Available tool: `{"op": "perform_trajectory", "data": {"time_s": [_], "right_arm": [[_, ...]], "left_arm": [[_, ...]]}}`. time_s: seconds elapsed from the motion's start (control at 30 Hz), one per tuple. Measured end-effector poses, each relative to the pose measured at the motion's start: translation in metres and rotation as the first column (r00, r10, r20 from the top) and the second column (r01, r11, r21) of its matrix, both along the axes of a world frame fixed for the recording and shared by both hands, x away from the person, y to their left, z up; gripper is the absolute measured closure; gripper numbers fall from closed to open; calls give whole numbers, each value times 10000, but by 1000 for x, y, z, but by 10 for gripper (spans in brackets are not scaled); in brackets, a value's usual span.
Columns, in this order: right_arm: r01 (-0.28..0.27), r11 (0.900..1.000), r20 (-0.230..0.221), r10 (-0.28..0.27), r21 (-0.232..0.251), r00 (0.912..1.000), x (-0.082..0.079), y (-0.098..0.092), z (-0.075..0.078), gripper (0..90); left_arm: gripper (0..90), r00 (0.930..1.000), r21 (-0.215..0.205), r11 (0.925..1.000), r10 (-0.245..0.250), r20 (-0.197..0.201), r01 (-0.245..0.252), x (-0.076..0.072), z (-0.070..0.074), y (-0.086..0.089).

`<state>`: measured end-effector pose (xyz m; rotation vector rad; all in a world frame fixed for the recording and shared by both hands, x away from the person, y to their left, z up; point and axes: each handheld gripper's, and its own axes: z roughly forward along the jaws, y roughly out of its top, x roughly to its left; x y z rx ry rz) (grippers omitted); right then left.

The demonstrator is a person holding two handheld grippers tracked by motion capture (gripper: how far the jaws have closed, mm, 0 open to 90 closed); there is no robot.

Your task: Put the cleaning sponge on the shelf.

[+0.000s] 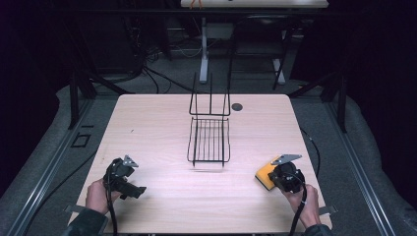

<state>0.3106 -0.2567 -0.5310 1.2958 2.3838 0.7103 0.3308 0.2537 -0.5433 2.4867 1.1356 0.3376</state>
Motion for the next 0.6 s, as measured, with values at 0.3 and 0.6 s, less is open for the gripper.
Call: {"op": "perform_trajectory", "data": {"time_s": [0.3,0.6], "right_arm": [[-305,9991,65,303,306,9995,-3,7,5,649],[-402,9966,34,406,-726,9992,-2,17,-10,841]], "left_arm": [[47,10000,18,10000,39,45,-39,0,1,0],[52,10000,37,10000,-29,-26,29,0,0,-1]]}}
